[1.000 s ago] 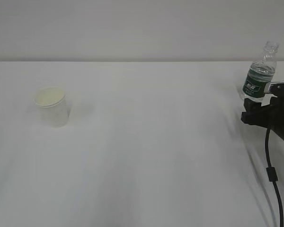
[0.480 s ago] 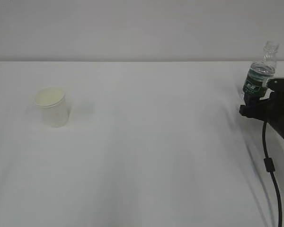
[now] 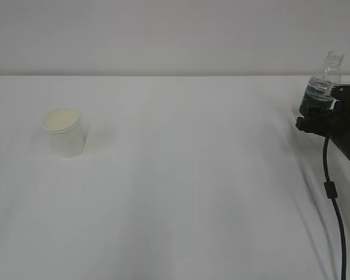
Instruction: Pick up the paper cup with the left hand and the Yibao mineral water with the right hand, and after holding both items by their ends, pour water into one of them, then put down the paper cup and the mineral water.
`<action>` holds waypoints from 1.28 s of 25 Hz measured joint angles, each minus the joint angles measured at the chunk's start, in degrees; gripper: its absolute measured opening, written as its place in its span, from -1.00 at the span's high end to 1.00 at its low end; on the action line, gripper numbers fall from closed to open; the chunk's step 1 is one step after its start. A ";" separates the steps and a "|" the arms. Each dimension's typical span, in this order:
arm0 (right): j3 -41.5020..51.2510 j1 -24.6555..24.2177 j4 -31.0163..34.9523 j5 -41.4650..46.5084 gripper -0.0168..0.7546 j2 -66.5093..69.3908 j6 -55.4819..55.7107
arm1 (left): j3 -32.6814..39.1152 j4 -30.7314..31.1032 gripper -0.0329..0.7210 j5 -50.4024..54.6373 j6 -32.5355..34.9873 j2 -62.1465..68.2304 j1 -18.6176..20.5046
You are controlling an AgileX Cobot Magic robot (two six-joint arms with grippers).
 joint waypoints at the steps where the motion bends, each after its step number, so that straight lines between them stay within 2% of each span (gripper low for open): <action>1: -0.45 0.00 0.00 0.47 -0.48 0.00 0.00 | 0.00 0.00 -0.51 0.00 0.00 0.00 0.00; 23: -6.24 -1.32 0.79 2.54 -0.48 5.37 -1.08 | 0.00 0.00 -0.51 1.85 0.10 0.00 0.00; 32: -7.84 -1.98 -2.16 2.99 -0.48 5.95 -1.08 | 0.00 0.00 -0.51 1.85 0.45 0.00 0.00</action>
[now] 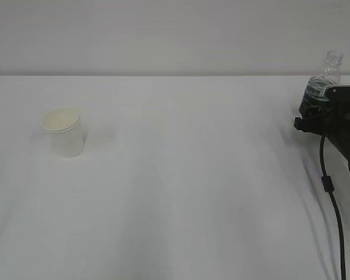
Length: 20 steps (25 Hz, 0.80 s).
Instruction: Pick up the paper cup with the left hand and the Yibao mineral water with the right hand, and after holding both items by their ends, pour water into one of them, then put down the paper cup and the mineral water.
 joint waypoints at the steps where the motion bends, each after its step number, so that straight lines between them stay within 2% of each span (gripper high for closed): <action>1: -0.24 0.00 -0.54 0.34 -0.48 0.00 0.00 | 0.00 0.00 -0.51 0.00 0.00 0.00 0.00; 20: -6.44 0.00 -2.64 6.64 -0.48 0.48 0.00 | 0.00 0.00 -0.51 0.00 0.12 0.00 0.00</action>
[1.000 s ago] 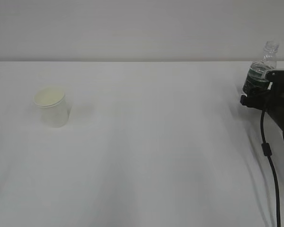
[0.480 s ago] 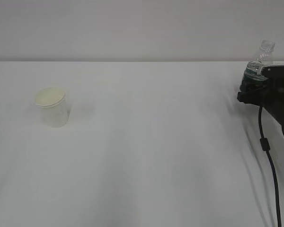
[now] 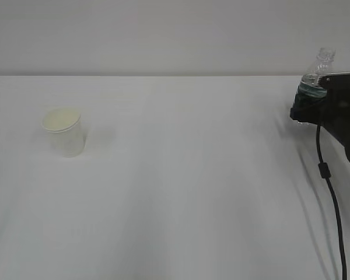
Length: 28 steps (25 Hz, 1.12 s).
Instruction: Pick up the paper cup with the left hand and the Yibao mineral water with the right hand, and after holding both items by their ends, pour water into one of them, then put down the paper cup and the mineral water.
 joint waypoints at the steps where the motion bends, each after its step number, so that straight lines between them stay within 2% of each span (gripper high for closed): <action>1: -0.30 0.00 0.00 0.13 -0.48 0.12 0.00 | 0.00 0.00 -0.51 0.00 0.00 0.00 0.00; 10: -1.44 0.00 -1.36 0.23 -0.63 4.07 0.00 | 0.00 0.00 -0.51 0.00 0.00 0.00 0.00; 28: -6.55 0.00 -1.88 0.71 -0.64 5.23 0.00 | 0.00 0.00 -0.51 1.05 0.00 0.00 0.00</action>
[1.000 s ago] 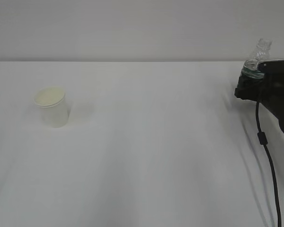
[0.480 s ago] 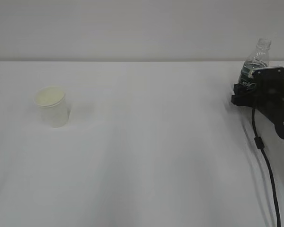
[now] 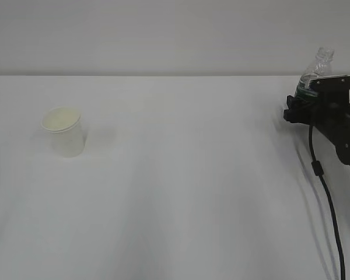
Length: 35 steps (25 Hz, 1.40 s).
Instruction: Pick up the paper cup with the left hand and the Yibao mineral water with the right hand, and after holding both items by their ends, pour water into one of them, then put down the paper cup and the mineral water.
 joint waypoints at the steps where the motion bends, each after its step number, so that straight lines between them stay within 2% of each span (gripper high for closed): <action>1: -0.45 0.00 0.30 0.15 -0.64 0.09 0.00 | 0.00 0.00 -0.51 0.00 0.00 0.00 0.00; 19: -5.58 0.00 1.43 6.15 -0.63 1.28 0.00 | 0.00 -0.02 -0.51 0.15 0.00 0.00 0.00; 35: -5.68 0.00 1.43 7.33 -0.38 1.28 0.21 | 0.00 -0.12 -0.50 0.26 0.02 0.00 0.00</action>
